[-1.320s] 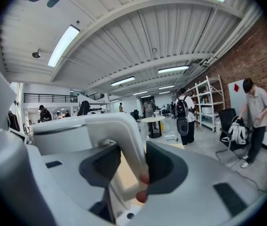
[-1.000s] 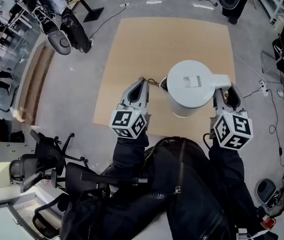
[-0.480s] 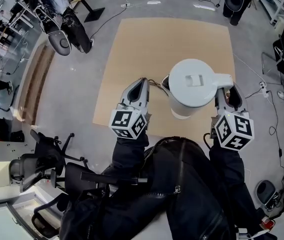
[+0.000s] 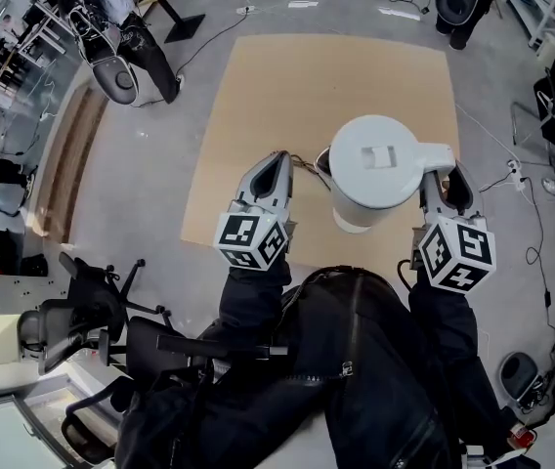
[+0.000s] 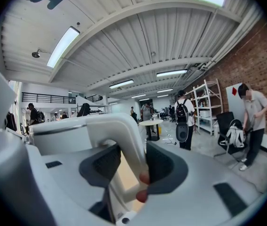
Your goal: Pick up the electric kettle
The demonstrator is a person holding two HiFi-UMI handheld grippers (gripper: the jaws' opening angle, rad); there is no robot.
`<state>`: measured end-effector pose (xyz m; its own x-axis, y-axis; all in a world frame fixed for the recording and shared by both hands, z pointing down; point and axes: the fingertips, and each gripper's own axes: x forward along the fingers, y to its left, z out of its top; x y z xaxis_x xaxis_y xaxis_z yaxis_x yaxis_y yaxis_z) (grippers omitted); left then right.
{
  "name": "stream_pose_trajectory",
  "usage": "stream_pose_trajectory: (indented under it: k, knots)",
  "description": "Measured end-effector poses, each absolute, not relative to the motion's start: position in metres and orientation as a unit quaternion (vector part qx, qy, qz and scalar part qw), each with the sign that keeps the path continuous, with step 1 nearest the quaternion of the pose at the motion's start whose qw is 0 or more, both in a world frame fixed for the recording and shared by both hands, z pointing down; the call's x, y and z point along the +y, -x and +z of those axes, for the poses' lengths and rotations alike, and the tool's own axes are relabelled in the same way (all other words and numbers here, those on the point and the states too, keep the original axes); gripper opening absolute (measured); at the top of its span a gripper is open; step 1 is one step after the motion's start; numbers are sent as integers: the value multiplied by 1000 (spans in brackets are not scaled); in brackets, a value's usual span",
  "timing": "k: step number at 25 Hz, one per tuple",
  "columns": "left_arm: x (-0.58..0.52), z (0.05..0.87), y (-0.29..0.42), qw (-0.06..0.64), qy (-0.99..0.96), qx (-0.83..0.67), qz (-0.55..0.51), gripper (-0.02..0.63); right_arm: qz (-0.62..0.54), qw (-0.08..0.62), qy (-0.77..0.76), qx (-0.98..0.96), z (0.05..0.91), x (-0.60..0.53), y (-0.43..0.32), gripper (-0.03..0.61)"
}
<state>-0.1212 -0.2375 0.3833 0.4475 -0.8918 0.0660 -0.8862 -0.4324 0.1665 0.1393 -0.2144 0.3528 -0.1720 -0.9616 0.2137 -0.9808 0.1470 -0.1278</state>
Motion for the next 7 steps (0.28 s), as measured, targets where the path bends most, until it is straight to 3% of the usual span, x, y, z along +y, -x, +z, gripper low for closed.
stream_pose_trajectory:
  k: [7]
  knots:
    - [-238,382,121,90,-846,-525,-15,-2,121,41,-641,-757,354,-215,-140,164]
